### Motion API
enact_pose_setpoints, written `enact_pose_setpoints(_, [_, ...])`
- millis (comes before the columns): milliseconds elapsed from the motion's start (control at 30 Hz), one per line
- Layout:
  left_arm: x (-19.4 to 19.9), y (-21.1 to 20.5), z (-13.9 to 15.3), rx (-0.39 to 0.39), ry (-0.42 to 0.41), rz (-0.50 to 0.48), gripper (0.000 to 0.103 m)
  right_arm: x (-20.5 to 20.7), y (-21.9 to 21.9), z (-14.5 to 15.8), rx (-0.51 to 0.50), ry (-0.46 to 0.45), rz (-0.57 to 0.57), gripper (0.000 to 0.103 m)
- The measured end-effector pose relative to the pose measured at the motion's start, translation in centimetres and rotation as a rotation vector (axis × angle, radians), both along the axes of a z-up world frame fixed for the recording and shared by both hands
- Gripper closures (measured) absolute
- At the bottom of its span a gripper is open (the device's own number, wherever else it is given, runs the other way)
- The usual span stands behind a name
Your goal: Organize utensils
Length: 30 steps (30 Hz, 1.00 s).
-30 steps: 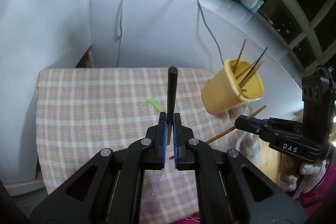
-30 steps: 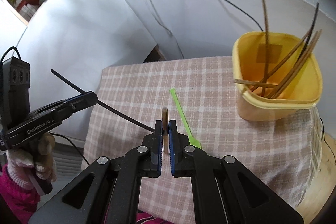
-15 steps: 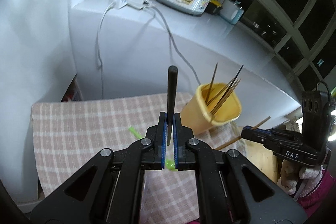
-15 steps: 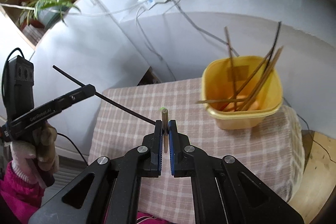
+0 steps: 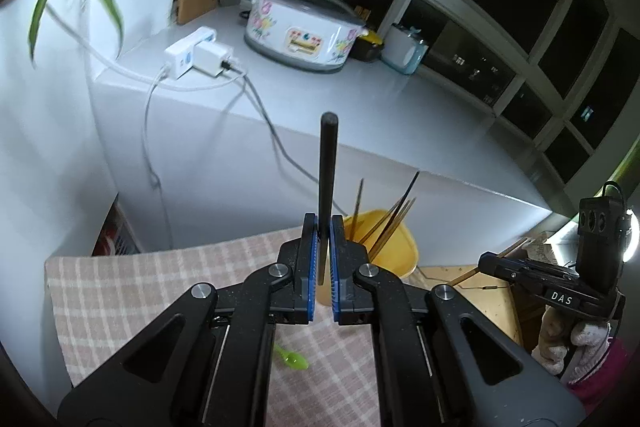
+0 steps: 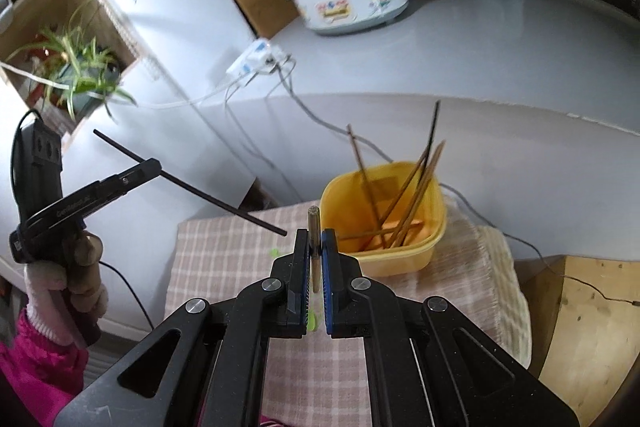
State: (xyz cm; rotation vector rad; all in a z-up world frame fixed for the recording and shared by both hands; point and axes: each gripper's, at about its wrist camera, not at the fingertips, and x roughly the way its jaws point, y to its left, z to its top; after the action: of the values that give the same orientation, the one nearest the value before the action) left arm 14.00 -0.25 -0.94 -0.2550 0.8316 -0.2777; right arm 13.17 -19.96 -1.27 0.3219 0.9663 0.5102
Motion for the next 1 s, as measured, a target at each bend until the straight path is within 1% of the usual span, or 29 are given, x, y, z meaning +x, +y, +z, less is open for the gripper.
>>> enact_pose_setpoints(300, [1.8,-2.4,0.8,-0.005,-0.030,-0.040,0.100,0.3,-3.1,1.7,0.008,-0.068,-0.079,0.099])
enact_pose_setpoints(600, [3.2,-4.8,0.9,0.007,-0.042,-0.069,0.100,1.4,-4.9,2.3,0.015,-0.104,-0.136,0.099])
enact_pose_setpoints(767, [4.3,-5.6,0.2,0.022,-0.036,-0.074,0.100,2.4,-5.1,1.6,0.011,-0.103,-0.148,0.099])
enact_pose_setpoints(1000, [5.4,-6.6,-1.5,0.008,-0.001,-0.084,0.100,4.0,-4.0,-1.2,-0.046,-0.058,-0.134,0.099])
